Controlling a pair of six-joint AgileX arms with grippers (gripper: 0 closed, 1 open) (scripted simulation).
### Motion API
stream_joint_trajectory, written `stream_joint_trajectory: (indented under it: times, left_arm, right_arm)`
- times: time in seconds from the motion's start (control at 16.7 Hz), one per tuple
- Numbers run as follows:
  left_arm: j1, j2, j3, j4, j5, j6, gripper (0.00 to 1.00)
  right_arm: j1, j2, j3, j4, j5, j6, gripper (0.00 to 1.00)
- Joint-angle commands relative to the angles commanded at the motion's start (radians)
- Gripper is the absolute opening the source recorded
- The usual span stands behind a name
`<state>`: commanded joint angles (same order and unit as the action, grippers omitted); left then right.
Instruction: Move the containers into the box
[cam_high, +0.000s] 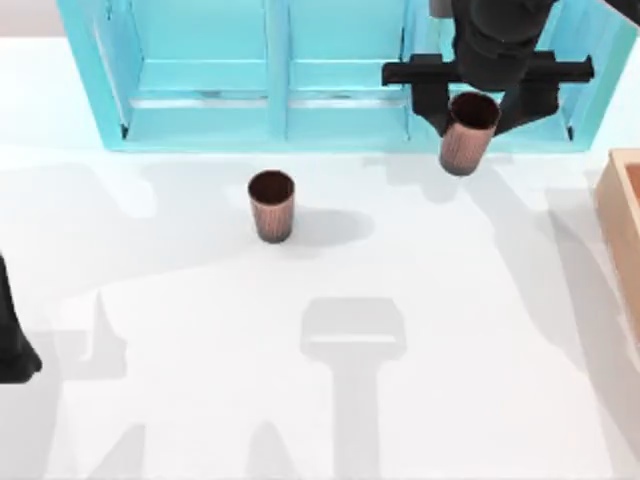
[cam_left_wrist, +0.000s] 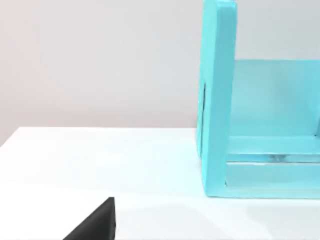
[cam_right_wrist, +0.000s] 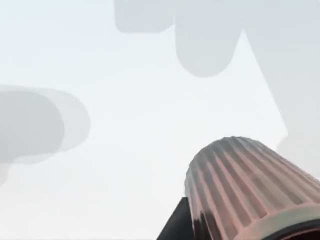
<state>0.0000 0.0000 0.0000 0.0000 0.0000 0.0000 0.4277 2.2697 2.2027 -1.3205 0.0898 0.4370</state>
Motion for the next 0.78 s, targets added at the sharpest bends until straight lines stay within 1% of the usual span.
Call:
stream_joint_trajectory:
  times: [0.12, 0.3, 0.48, 0.78]
  left_arm:
    - [0.000, 0.000, 0.000, 0.000, 0.000, 0.000, 1.00]
    - [0.000, 0.000, 0.000, 0.000, 0.000, 0.000, 1.00]
    - [0.000, 0.000, 0.000, 0.000, 0.000, 0.000, 1.00]
    - [0.000, 0.000, 0.000, 0.000, 0.000, 0.000, 1.00]
  right_arm:
    - [-0.036, -0.045, -0.045, 0.000, -0.005, -0.042, 0.00]
    - [-0.137, -0.161, -0.164, -0.001, -0.018, -0.146, 0.00]
    - [-0.278, -0.322, -0.330, -0.001, -0.036, -0.287, 0.00]
    - [-0.554, -0.643, -0.663, 0.005, -0.070, -0.559, 0.00]
